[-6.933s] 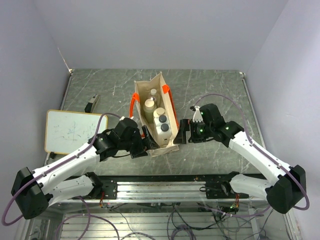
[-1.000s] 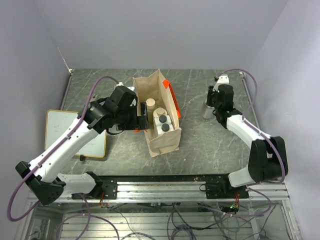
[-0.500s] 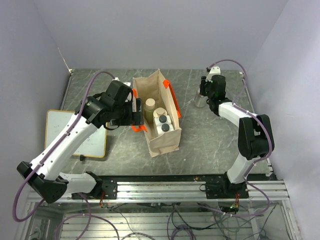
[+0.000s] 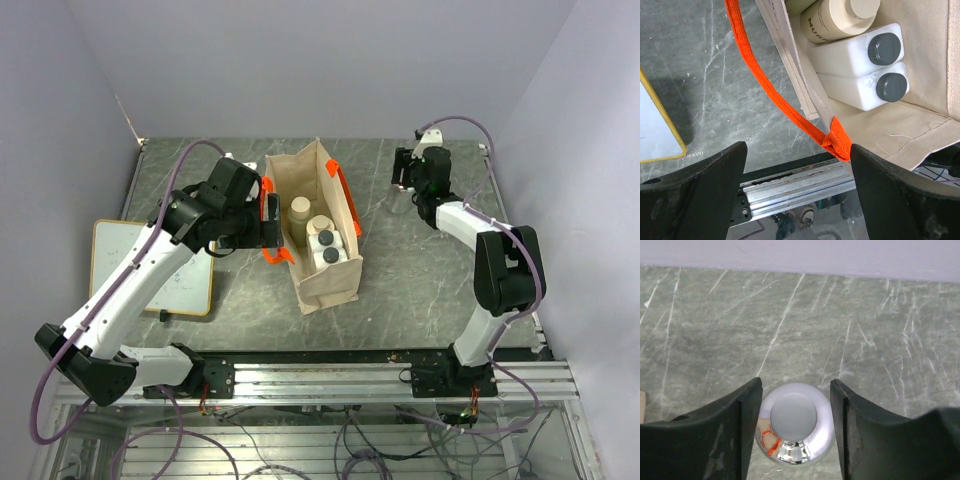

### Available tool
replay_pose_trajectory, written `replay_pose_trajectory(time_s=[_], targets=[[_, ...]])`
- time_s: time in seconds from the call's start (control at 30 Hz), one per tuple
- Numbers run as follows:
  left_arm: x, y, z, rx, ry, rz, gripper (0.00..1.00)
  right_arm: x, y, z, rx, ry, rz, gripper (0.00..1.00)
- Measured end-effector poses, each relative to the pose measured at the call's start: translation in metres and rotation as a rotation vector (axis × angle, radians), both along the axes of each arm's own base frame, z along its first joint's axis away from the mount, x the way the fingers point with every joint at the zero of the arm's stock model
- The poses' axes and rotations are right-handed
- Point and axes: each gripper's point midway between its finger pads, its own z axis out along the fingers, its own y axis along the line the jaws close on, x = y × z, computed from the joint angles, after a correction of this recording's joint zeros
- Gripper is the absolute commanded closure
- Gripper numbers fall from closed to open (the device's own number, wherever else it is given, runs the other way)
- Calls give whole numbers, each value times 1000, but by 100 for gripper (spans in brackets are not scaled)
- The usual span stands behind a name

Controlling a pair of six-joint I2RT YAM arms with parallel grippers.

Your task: Take the personal care products out of the canvas bag

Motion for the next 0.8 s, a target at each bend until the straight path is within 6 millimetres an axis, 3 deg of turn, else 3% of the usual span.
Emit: replay_pose_trajectory(time_s=[0.17, 0.33, 0.37, 0.5, 0.57, 0.7, 0.8], targets=[[-1, -3, 4, -32, -2, 9, 6, -4, -5, 24, 4, -26, -25, 17], [-2, -10, 8, -98, -10, 24, 6, -33, -14, 61, 54, -11, -76, 6], [-2, -12, 8, -112, -9, 29, 7, -42, -14, 69, 75, -3, -81, 1], [-4, -15, 0, -146, 2, 38, 6, -86, -15, 88, 170, 53, -100, 0], [-4, -16, -2, -146, 1, 39, 6, -116, -16, 85, 231, 90, -112, 0], [-6, -14, -7, -152, -3, 43, 7, -177, -10, 61, 309, 201, -74, 0], [-7, -14, -5, -171, -11, 49, 7, -202, 2, 66, 360, 247, -9, 0]])
